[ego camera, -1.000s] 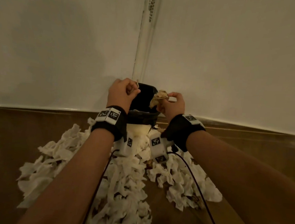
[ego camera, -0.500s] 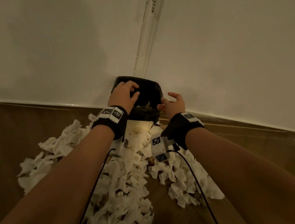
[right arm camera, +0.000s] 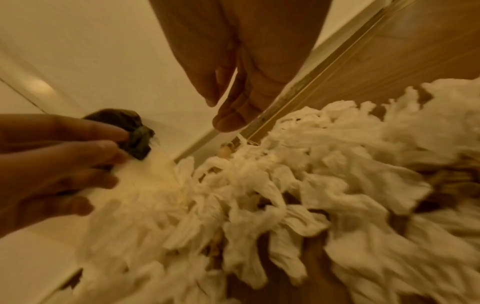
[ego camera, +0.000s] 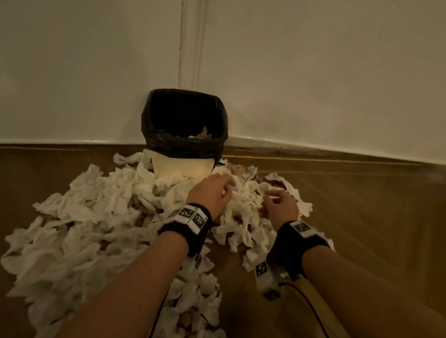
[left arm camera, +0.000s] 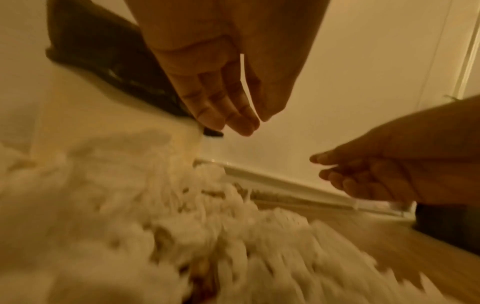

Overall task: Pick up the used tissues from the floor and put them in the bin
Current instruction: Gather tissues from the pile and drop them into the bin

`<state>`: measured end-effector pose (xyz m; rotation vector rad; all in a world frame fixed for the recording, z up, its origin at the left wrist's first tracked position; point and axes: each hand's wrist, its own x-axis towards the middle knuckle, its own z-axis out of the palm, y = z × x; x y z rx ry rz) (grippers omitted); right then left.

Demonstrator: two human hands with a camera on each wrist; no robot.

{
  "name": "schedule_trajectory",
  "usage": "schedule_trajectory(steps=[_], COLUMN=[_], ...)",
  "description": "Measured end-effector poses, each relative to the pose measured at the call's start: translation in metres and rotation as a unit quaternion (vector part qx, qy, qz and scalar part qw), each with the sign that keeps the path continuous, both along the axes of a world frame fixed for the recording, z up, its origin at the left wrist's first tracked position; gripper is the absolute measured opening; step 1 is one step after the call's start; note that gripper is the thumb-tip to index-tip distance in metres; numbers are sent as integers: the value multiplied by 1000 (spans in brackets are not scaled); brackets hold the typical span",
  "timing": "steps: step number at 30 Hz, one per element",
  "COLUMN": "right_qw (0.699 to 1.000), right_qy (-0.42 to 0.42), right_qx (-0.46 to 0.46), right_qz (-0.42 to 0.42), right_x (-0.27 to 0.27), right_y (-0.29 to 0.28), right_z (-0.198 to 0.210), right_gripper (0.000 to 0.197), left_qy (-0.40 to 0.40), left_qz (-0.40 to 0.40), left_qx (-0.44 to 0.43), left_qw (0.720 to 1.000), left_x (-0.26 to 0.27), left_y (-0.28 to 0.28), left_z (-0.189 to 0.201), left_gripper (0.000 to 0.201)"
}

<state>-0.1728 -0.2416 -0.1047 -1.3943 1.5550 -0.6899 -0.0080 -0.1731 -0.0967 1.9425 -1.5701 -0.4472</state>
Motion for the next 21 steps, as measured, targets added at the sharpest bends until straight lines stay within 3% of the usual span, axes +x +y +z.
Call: schedule_trajectory(steps=[5, 10, 14, 21], right_qw=[999, 993, 992, 993], right_qy=[44, 94, 91, 80], right_qx=[33, 39, 55, 55], right_qz=[1, 52, 72, 74], right_x=[-21, -33, -38, -51], right_y=[27, 45, 54, 58], right_z=[-28, -45, -50, -50], right_gripper=[9, 12, 14, 14], left_qy=[-94, -198, -245, -316], left_qz=[-95, -150, -213, -220], left_qx=[185, 220, 285, 314], left_qw=[974, 943, 902, 868], left_x=[-28, -37, -38, -42], left_y=[1, -2, -2, 6], left_z=[-47, -66, -78, -96], left_gripper=[34, 42, 54, 43])
